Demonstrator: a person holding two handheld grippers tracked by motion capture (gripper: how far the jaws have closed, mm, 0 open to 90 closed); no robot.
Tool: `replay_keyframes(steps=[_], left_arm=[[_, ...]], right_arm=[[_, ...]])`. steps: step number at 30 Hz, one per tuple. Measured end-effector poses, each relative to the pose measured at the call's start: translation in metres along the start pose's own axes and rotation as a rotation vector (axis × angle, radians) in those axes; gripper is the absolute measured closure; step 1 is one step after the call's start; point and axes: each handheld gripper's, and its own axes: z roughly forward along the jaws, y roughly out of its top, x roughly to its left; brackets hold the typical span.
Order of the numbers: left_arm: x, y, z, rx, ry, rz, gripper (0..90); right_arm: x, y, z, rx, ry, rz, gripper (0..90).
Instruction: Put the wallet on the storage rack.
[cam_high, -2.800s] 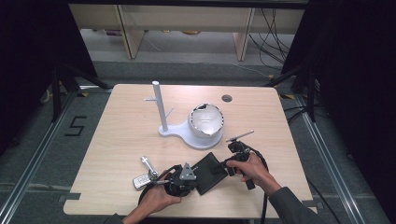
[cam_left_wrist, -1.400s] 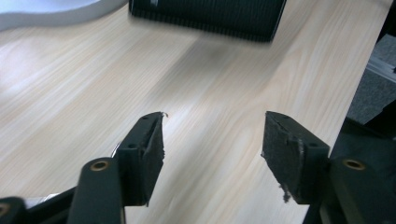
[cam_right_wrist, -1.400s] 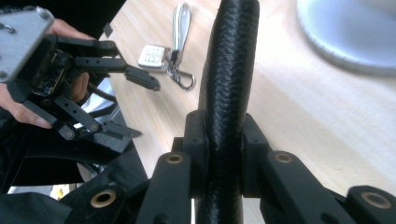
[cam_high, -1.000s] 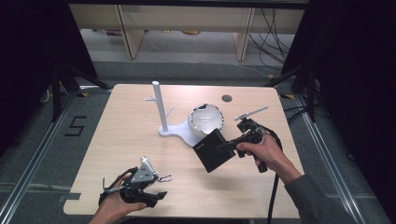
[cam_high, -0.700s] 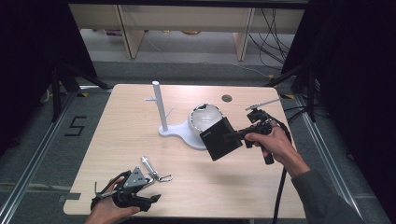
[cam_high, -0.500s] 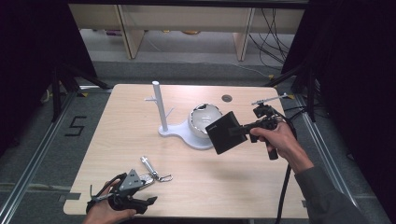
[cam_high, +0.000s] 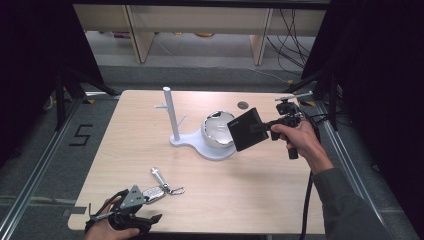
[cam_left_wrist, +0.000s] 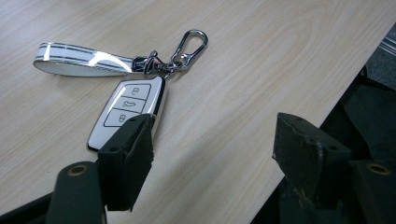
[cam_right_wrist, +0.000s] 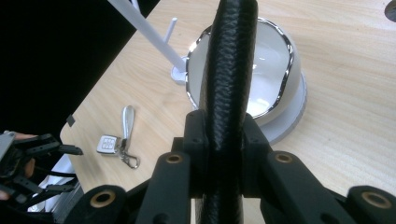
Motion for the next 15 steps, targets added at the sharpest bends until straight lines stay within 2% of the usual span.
replay_keyframes(steps=[1,4,5,6,8,11,12,13,15], left_arm=[[-0.001,-0.001,0.0,-0.005,0.0,-0.01,26.4],[-0.001,-0.002,0.001,-0.009,0.0,-0.024,25.9],[-0.001,-0.002,0.0,-0.005,0.003,-0.022,25.7],[-0.001,-0.002,0.0,-0.007,-0.004,-0.026,25.4],[0.0,-0.002,-0.001,0.002,0.0,-0.011,25.1],[0.0,-0.003,-0.001,0.001,0.0,-0.011,24.9],[0.0,-0.003,-0.001,0.002,-0.001,-0.009,25.0],[0.0,-0.003,-0.001,0.001,-0.002,-0.01,24.9],[0.0,-0.004,0.0,-0.003,-0.006,-0.032,24.2]], right_arm=[[0.0,0.001,0.002,0.001,0.001,0.014,77.6],[-0.004,0.005,0.006,-0.002,-0.005,0.018,77.5],[-0.005,0.006,0.008,-0.008,0.0,0.035,77.6],[-0.007,0.007,0.01,-0.015,-0.003,0.03,77.5],[-0.009,0.011,0.012,-0.017,-0.002,0.042,77.5],[-0.012,0.015,0.014,-0.016,-0.017,0.051,77.5],[-0.01,0.016,0.015,-0.007,-0.01,0.093,77.5],[-0.013,0.018,0.016,-0.018,-0.027,0.049,77.5],[-0.014,0.021,0.018,-0.022,-0.027,0.064,77.5]])
